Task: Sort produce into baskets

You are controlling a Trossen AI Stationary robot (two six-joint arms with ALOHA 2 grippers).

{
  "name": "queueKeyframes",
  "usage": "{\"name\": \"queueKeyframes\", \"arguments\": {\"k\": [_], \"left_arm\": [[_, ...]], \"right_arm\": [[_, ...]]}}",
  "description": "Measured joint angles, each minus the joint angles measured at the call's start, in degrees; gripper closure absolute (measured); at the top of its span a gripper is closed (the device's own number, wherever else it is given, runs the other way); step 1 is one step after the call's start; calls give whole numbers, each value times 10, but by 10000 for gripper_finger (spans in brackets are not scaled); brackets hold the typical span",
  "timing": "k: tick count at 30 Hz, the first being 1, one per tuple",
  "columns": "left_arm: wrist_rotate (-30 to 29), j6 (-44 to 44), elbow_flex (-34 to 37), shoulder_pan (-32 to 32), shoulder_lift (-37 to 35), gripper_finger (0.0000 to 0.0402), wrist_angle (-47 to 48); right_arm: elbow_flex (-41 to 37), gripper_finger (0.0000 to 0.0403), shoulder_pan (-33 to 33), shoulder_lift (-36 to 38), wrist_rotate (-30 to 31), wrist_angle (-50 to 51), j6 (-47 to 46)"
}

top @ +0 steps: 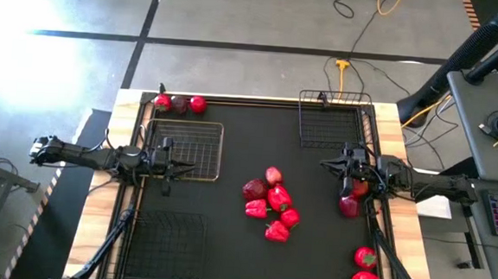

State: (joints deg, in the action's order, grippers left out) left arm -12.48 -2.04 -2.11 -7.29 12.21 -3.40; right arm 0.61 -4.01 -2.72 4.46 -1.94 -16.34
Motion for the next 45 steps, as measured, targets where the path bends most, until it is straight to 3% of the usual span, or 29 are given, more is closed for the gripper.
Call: {"name": "queueKeyframes", "arguments": {"k": [41, 45], "left_arm": [[0, 0, 0, 0, 0, 364, 0], [0, 0, 0, 0, 0, 364, 0]], "right_arm": [[0, 390, 0, 0, 0, -3, -29], [0, 390, 0, 0, 59, -15, -91]]}}
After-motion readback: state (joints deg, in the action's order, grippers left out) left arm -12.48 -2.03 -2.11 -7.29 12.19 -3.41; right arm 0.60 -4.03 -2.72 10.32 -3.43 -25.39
